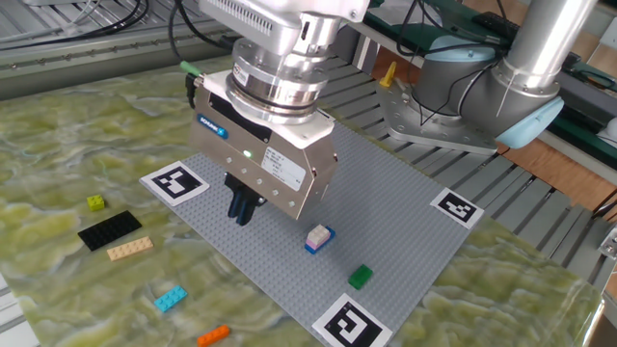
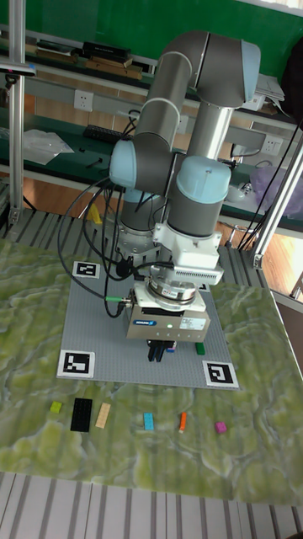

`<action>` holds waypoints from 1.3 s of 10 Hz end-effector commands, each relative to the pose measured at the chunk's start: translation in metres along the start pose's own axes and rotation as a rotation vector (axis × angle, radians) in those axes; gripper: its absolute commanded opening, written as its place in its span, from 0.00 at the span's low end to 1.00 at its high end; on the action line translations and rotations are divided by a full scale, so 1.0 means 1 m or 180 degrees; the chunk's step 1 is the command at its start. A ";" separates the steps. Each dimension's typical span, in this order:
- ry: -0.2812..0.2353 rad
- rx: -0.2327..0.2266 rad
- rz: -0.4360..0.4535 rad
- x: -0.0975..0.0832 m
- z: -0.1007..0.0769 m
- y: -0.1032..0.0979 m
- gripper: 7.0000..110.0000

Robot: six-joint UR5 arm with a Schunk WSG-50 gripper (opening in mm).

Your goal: Stack small Lego blocks randomly, one at a time

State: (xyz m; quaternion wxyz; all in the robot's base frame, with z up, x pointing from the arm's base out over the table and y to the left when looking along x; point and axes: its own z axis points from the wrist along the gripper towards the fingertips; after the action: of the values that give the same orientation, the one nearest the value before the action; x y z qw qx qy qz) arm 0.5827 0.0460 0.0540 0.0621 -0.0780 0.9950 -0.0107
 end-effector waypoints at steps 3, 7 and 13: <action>-0.0015 -0.0063 0.0049 -0.003 0.001 0.002 0.00; 0.0232 -0.0102 0.0259 0.016 0.000 0.005 0.00; 0.0182 -0.0114 0.0324 0.012 0.000 0.006 0.00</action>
State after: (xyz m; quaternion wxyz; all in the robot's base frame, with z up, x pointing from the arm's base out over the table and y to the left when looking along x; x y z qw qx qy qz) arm 0.5712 0.0499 0.0509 0.0351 -0.0336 0.9988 0.0040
